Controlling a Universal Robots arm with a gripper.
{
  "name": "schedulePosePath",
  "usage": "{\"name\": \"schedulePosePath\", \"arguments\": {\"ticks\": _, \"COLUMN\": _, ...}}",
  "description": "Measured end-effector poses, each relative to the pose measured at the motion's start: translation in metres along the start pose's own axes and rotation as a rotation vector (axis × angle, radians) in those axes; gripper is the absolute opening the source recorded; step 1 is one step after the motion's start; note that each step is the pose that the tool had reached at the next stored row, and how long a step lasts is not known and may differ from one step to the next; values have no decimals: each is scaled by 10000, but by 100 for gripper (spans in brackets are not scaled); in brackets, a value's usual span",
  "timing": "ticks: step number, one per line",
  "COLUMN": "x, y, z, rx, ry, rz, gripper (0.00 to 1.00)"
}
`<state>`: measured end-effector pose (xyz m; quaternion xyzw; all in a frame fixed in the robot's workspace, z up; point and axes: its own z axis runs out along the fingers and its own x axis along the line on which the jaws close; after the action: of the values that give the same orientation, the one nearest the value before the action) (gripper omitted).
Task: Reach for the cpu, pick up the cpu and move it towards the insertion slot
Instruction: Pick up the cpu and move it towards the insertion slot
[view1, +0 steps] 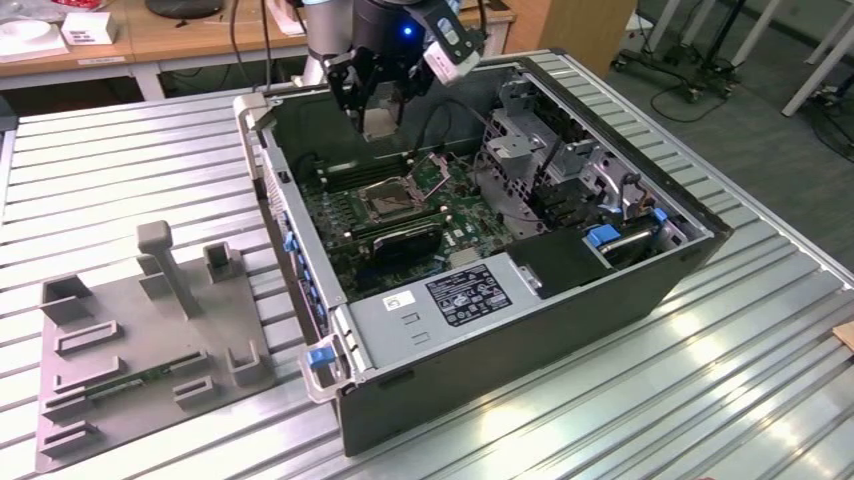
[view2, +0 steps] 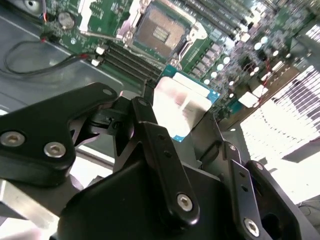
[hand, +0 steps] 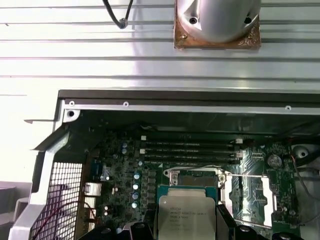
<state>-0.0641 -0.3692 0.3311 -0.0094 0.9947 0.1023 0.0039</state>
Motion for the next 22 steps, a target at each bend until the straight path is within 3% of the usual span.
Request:
{"name": "schedulePosePath", "arguments": {"ticks": 2, "x": 0, "y": 40, "z": 11, "rx": 184, "ry": 6, "rz": -1, "gripper": 54}}
{"name": "schedulePosePath", "arguments": {"ticks": 5, "x": -2, "y": 71, "z": 24, "rx": 517, "ry": 19, "rz": 0, "gripper": 54}}
{"name": "schedulePosePath", "arguments": {"ticks": 6, "x": -2, "y": 78, "z": 27, "rx": 590, "ry": 22, "rz": -1, "gripper": 54}}
{"name": "schedulePosePath", "arguments": {"ticks": 14, "x": -57, "y": 83, "z": 48, "rx": 600, "ry": 22, "rz": -1, "gripper": 54}}
{"name": "schedulePosePath", "arguments": {"ticks": 22, "x": -93, "y": 106, "z": 82, "rx": 690, "ry": 32, "rz": 0, "gripper": 54}}
